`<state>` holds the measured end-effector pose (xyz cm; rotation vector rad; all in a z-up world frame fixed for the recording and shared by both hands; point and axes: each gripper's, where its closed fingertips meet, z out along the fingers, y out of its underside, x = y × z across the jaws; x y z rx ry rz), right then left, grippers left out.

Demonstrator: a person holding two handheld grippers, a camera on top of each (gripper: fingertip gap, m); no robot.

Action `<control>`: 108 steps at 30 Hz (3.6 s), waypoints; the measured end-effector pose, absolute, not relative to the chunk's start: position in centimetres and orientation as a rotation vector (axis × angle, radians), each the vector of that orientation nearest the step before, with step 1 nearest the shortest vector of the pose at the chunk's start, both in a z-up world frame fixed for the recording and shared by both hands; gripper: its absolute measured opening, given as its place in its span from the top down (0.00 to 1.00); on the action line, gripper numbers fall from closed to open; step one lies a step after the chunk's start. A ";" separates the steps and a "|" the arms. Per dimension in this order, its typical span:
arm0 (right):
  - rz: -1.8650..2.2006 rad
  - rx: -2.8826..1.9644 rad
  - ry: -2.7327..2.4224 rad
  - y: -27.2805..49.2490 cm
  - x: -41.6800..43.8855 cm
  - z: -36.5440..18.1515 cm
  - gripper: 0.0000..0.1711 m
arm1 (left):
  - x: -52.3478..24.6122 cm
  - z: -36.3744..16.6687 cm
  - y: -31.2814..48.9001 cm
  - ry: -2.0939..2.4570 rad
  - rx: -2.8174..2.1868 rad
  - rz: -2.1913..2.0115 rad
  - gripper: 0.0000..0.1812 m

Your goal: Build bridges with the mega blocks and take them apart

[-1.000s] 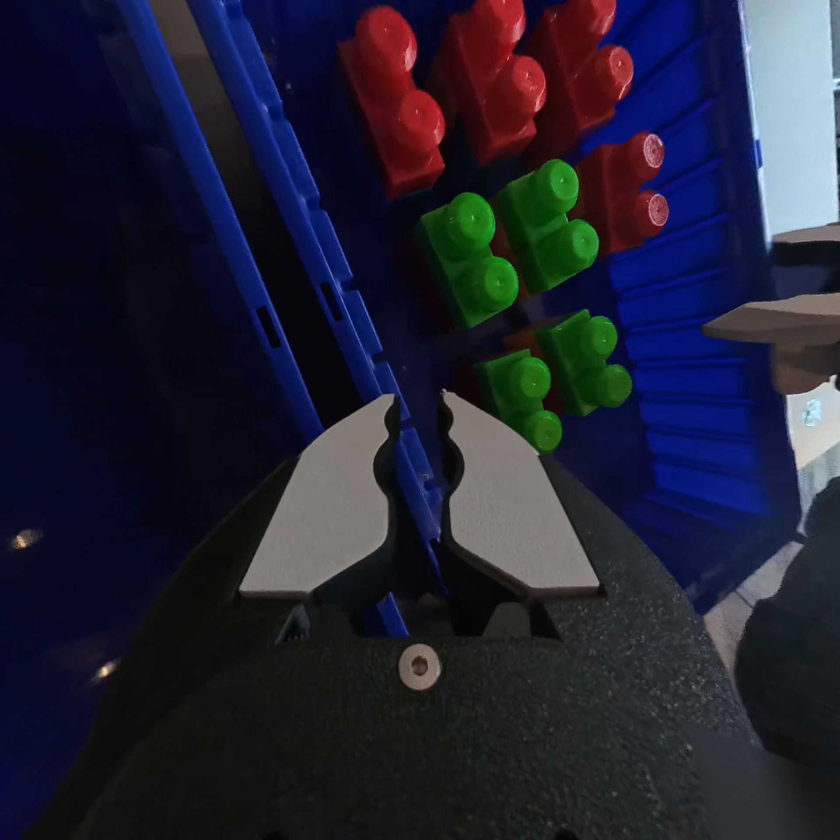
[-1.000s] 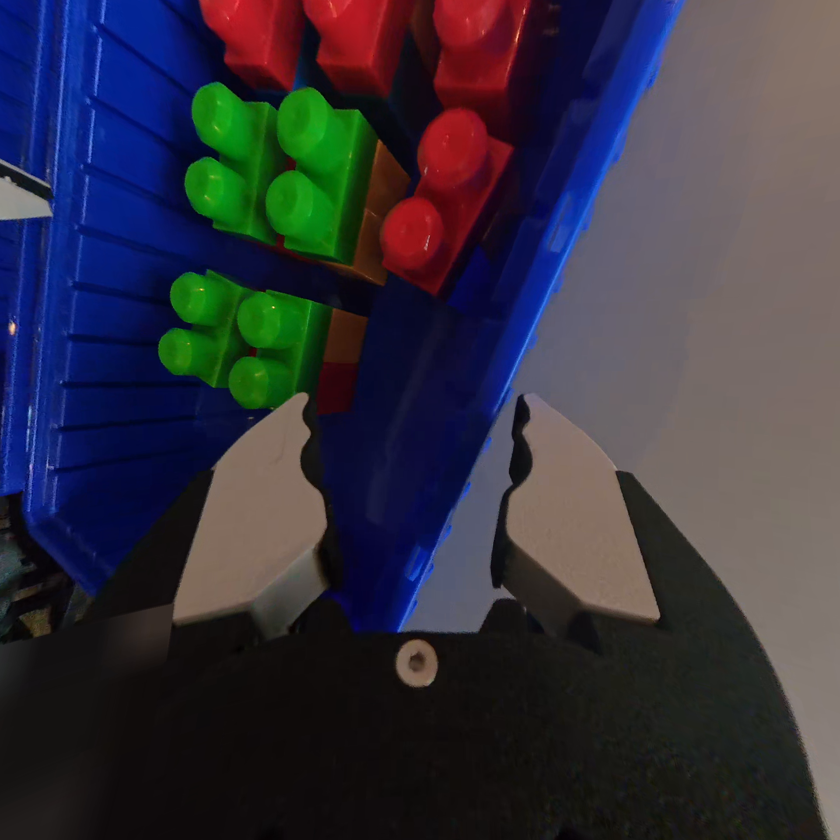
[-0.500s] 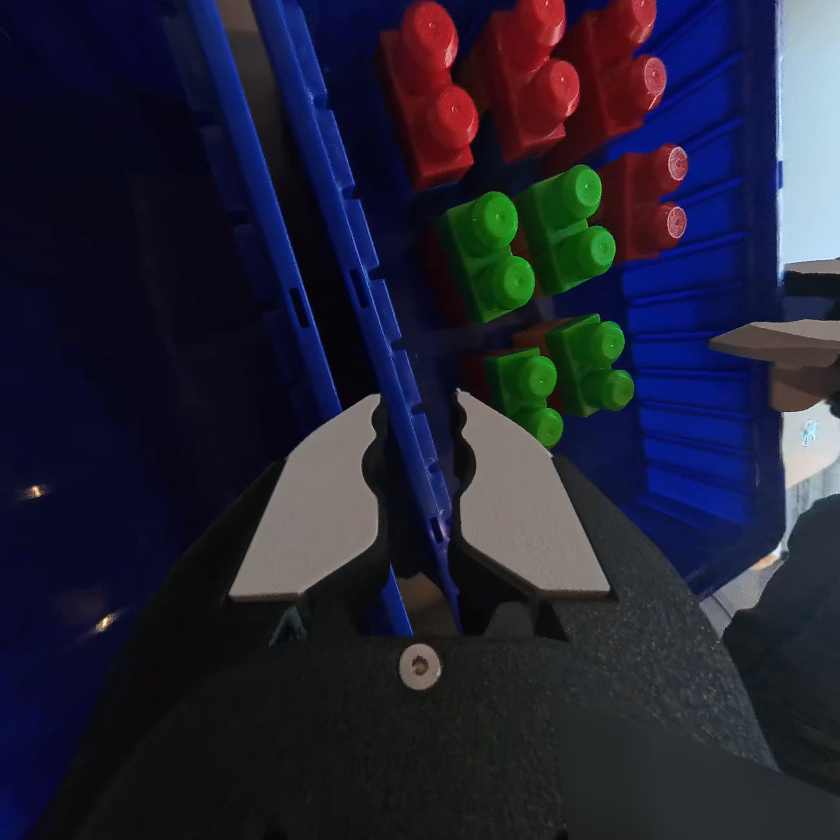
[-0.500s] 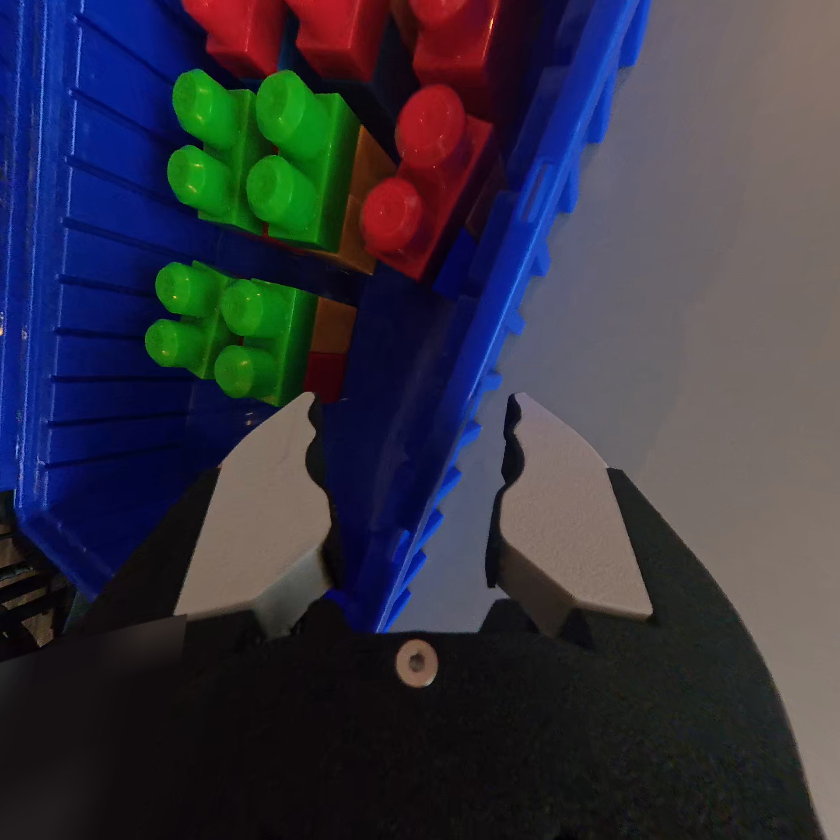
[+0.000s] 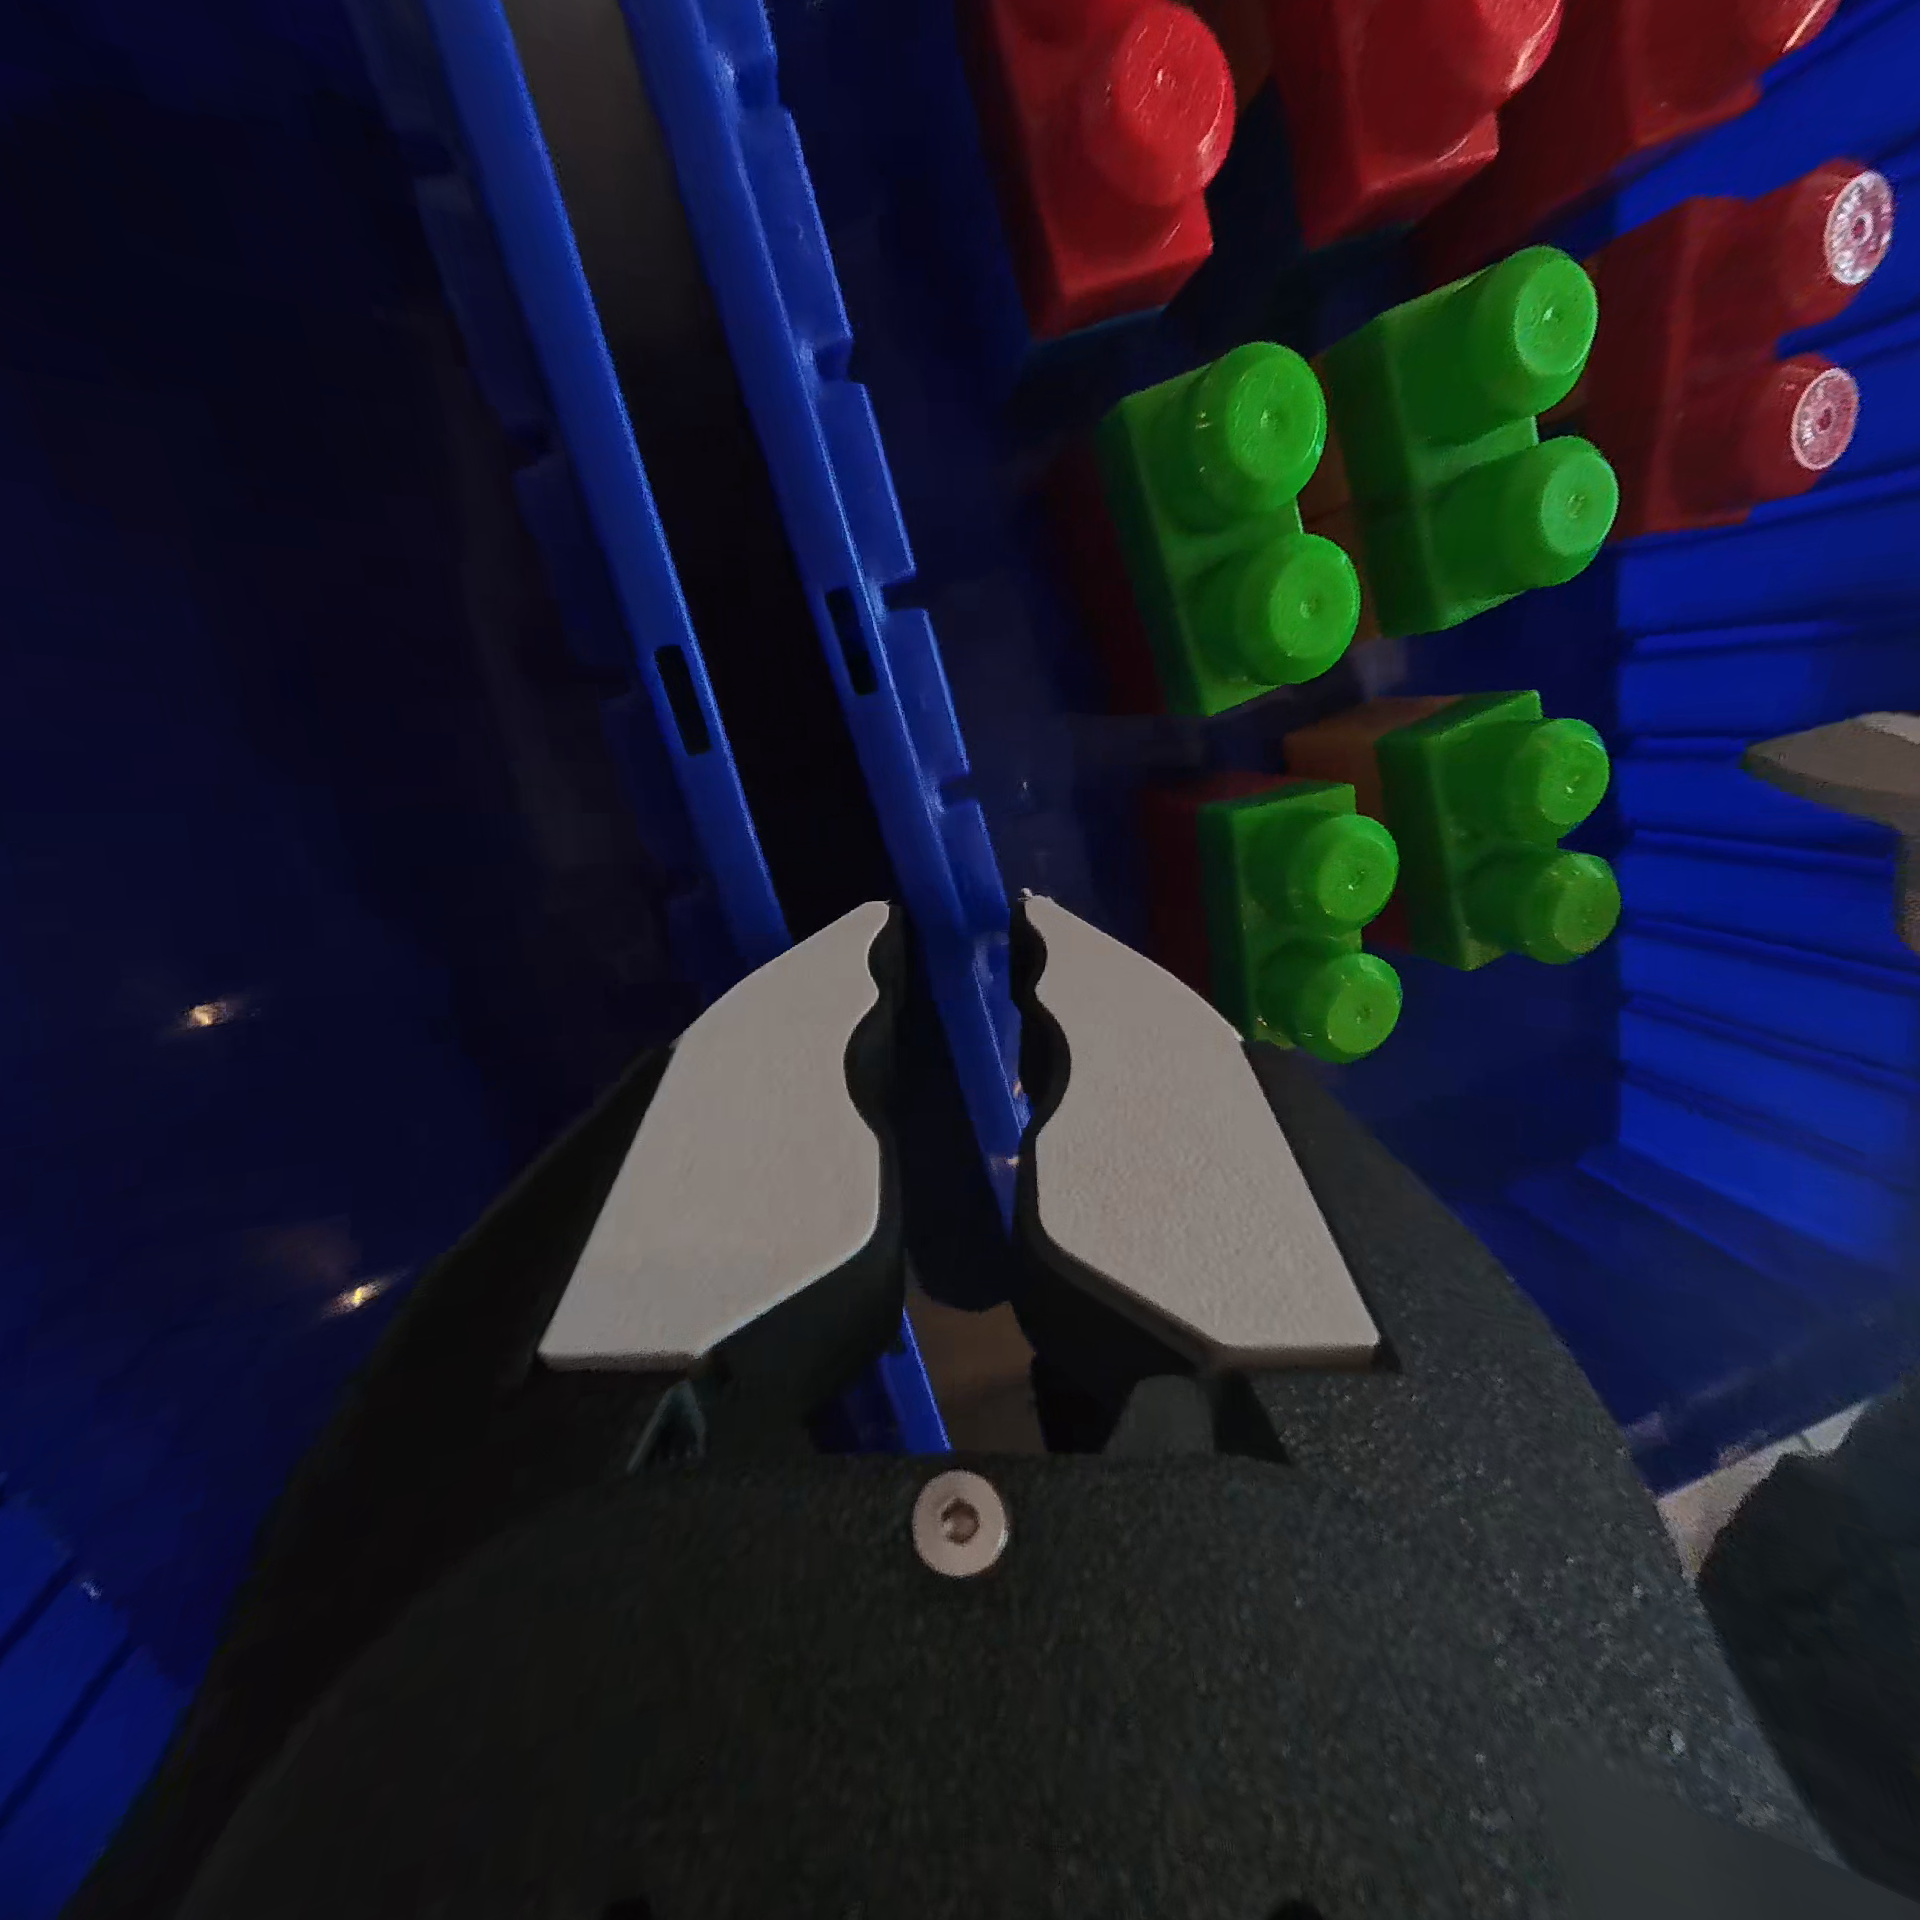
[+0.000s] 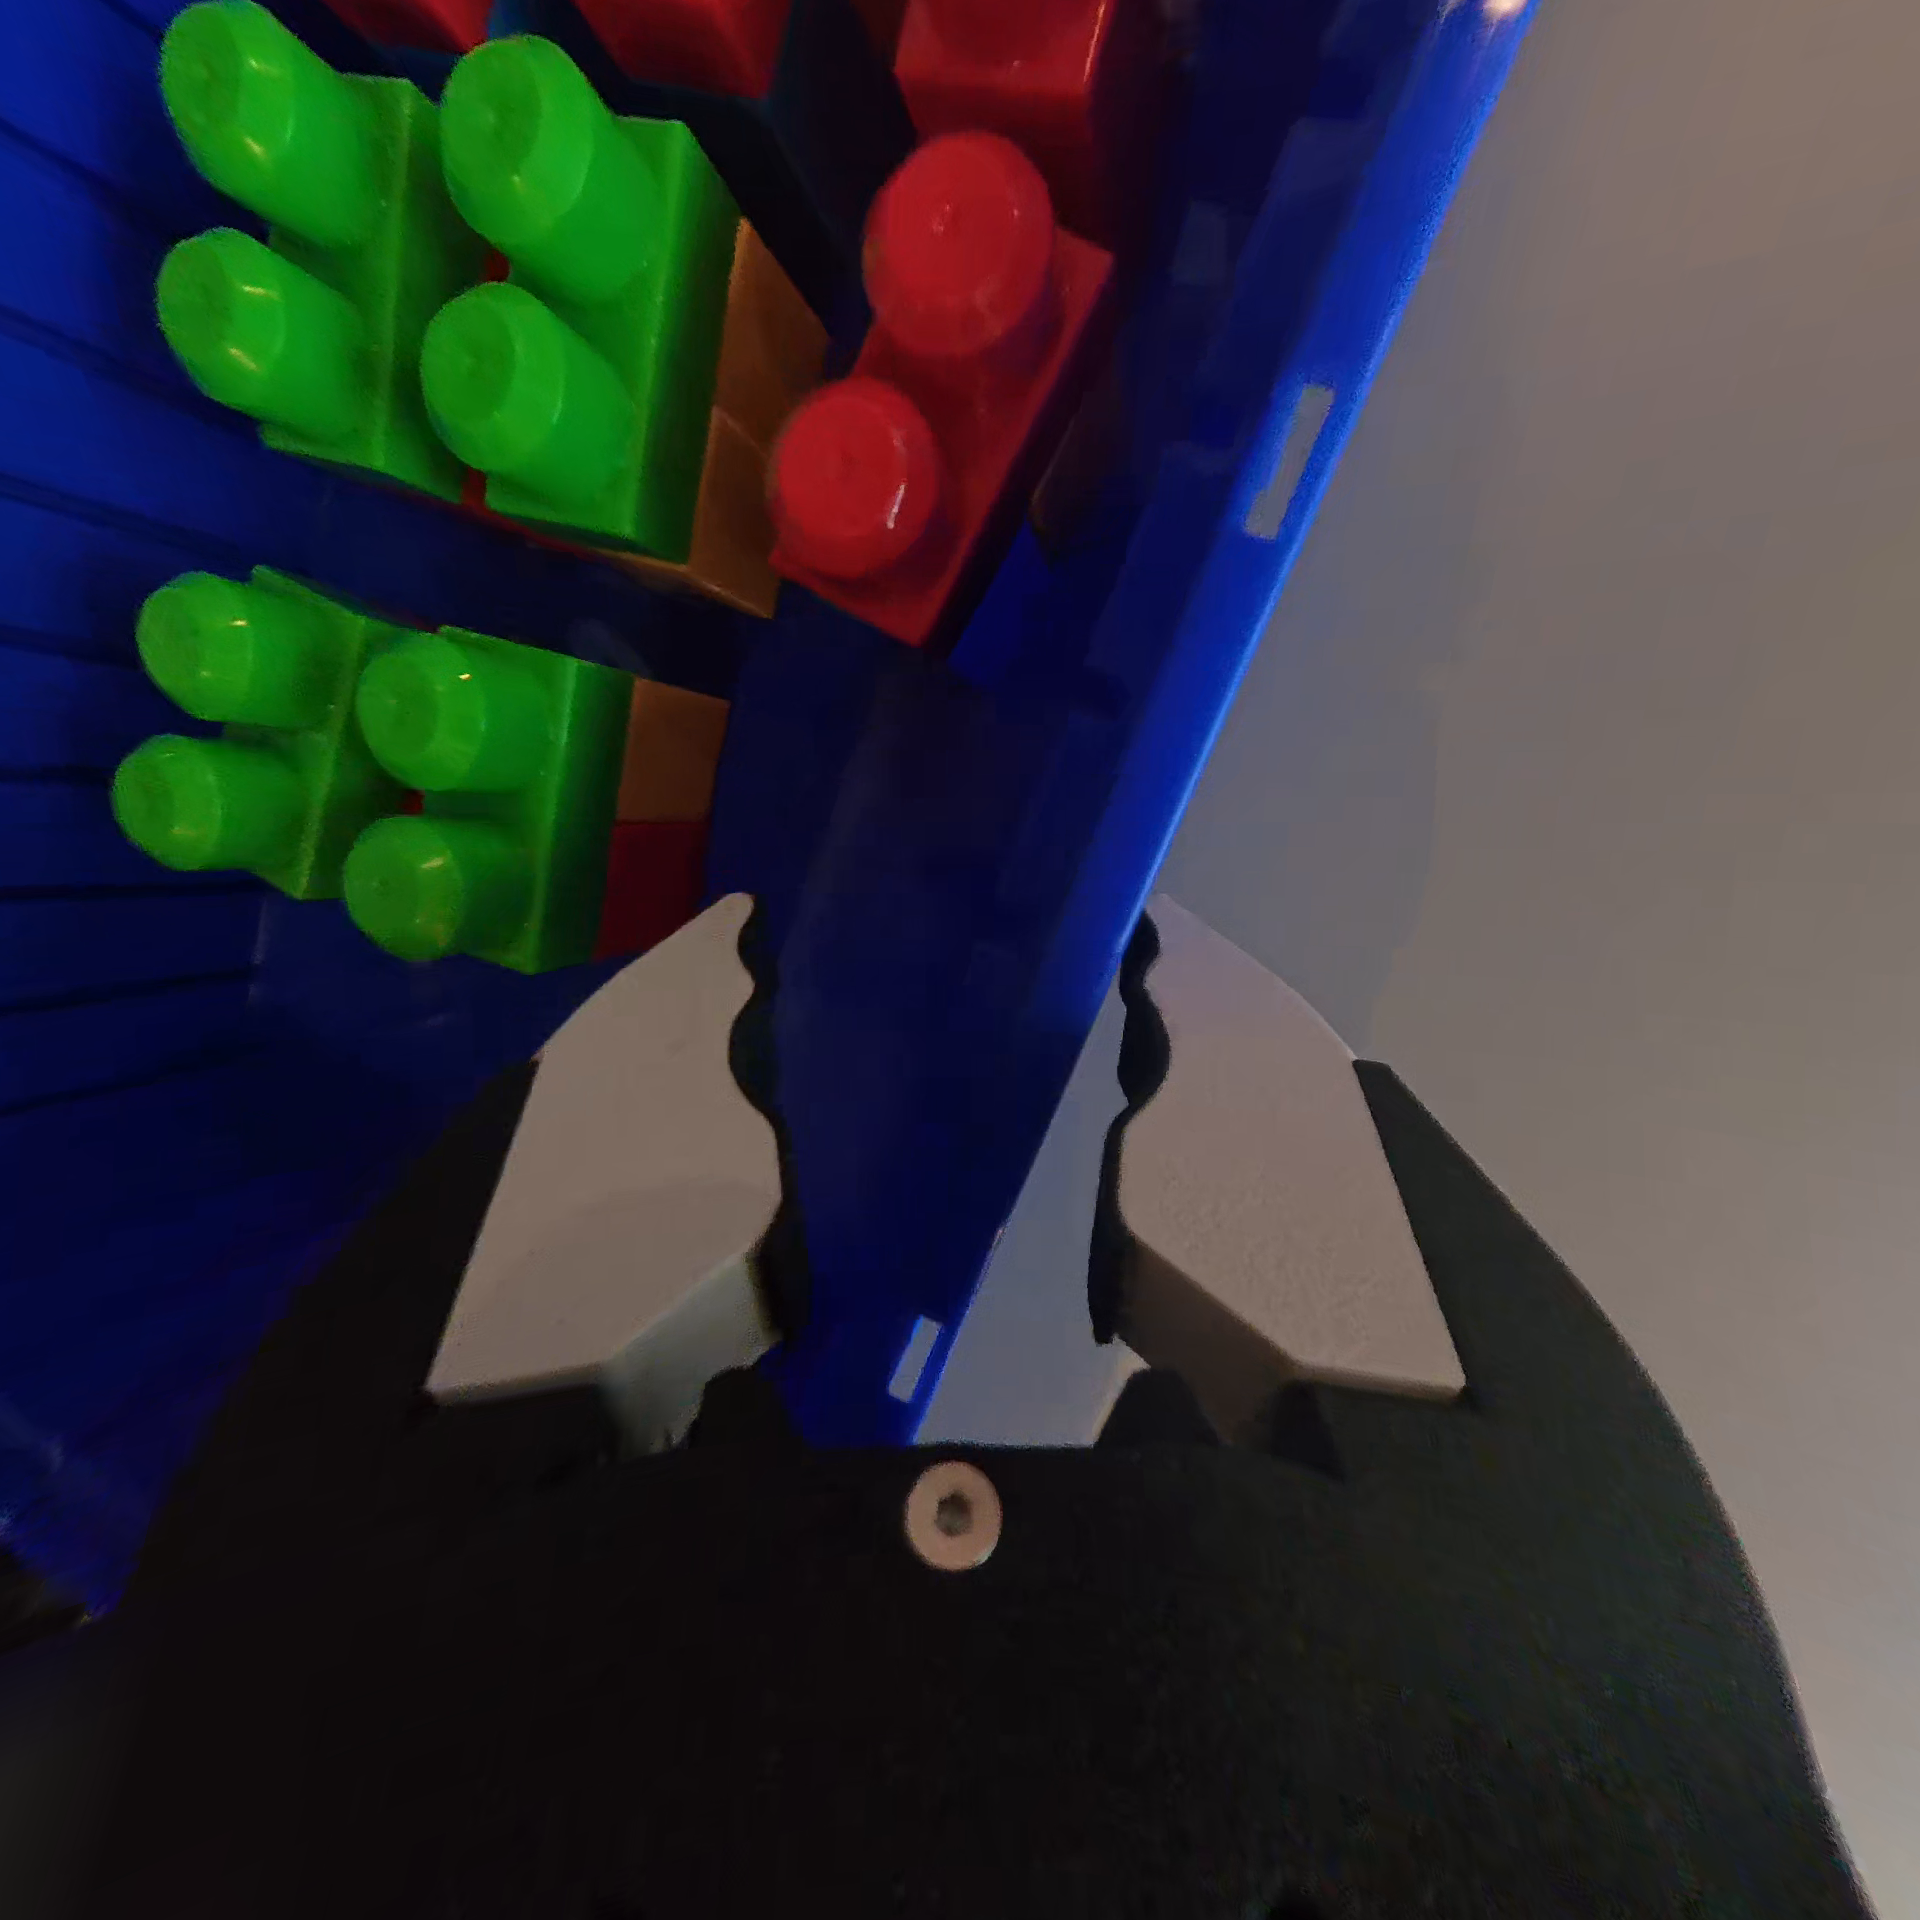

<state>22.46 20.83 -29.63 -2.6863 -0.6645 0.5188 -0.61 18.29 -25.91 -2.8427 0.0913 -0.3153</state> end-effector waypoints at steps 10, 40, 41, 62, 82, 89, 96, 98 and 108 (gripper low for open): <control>0.120 -2.758 -0.701 21.3 24.5 -30.8 0.84 | -0.9 -28.0 18.5 0.203 -2.972 0.081 0.85; -0.181 -2.788 -0.559 19.5 20.1 -14.8 0.86 | -5.3 -16.3 19.5 0.351 -2.918 -0.066 0.86; -0.173 -2.783 -0.563 19.4 18.9 -13.9 0.86 | -6.5 -15.3 19.4 0.342 -2.913 -0.056 0.86; 0.262 -2.693 -1.046 16.8 -27.4 -16.0 0.87 | -50.3 -13.9 7.9 -0.252 -3.049 0.170 0.86; 0.318 -2.678 -0.914 12.5 -39.2 -26.4 0.86 | -62.9 -23.9 5.4 -0.252 -3.140 0.258 0.86; 0.203 -2.720 -0.892 12.5 -37.0 -28.5 0.83 | -61.5 -25.9 7.6 -0.156 -3.155 0.254 0.86; 0.164 -2.720 -0.900 12.5 -36.3 -29.2 0.78 | -60.9 -27.1 8.9 -0.104 -3.145 0.249 0.86; 0.095 -2.728 -0.981 12.1 -35.9 -29.8 0.71 | -60.8 -27.3 9.5 -0.081 -3.127 0.259 0.86; 0.239 -2.613 -1.021 11.8 -37.3 -27.3 0.45 | -62.1 -25.6 9.5 -0.106 -2.999 0.258 0.71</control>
